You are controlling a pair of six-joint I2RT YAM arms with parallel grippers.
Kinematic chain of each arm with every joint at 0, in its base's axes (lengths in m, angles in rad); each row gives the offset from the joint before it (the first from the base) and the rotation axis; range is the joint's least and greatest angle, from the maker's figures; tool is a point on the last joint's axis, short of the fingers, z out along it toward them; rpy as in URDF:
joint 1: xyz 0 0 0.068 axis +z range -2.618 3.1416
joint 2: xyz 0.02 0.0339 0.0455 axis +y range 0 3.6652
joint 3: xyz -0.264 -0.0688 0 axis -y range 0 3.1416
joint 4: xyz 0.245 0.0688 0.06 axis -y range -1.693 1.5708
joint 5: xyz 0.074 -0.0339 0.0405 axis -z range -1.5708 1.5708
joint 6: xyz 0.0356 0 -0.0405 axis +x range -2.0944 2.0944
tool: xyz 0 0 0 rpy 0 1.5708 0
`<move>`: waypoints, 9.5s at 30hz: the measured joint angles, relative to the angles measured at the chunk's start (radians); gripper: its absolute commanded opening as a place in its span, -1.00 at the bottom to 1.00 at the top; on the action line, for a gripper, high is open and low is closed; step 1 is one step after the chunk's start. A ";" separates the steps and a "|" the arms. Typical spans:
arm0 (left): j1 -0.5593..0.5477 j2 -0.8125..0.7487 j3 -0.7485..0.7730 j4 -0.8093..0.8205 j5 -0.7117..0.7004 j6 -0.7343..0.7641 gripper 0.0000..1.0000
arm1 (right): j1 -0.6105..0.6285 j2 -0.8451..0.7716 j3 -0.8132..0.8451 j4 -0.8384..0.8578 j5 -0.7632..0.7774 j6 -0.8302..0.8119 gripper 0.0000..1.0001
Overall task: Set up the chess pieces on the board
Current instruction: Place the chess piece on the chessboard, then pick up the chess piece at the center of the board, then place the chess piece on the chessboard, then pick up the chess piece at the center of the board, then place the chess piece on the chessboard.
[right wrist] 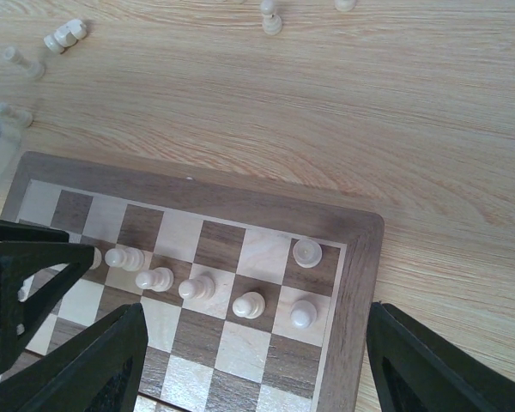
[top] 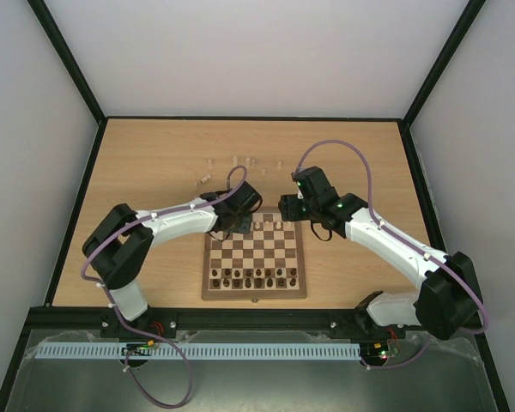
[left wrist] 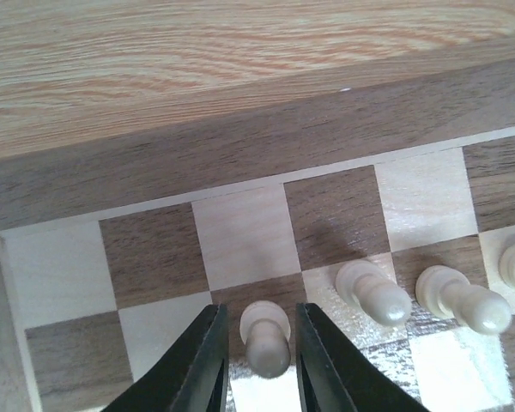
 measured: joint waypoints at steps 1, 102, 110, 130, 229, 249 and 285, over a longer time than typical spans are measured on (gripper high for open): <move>0.000 -0.006 0.000 -0.005 -0.001 0.000 -0.43 | 0.000 0.000 0.000 0.000 0.000 0.000 0.41; 0.035 -0.105 -0.128 -0.008 -0.006 -0.008 -0.72 | 0.000 -0.017 -0.006 0.008 -0.006 0.000 0.41; 0.031 -0.090 -0.126 0.016 -0.005 -0.009 -0.71 | 0.000 -0.017 -0.006 0.008 -0.006 0.000 0.41; 0.031 -0.071 -0.113 0.032 -0.011 -0.008 -0.55 | 0.000 -0.017 -0.006 0.008 -0.007 0.000 0.41; 0.439 0.107 0.069 0.172 -0.097 0.069 0.02 | 0.001 -0.566 -0.327 0.157 -0.192 0.109 0.97; 0.486 0.181 0.100 0.193 -0.056 0.088 -0.50 | 0.001 -0.548 -0.335 0.180 -0.213 0.109 0.97; 0.222 -0.099 -0.015 0.081 -0.037 0.083 -0.80 | 0.001 -0.544 -0.340 0.188 -0.218 0.109 0.97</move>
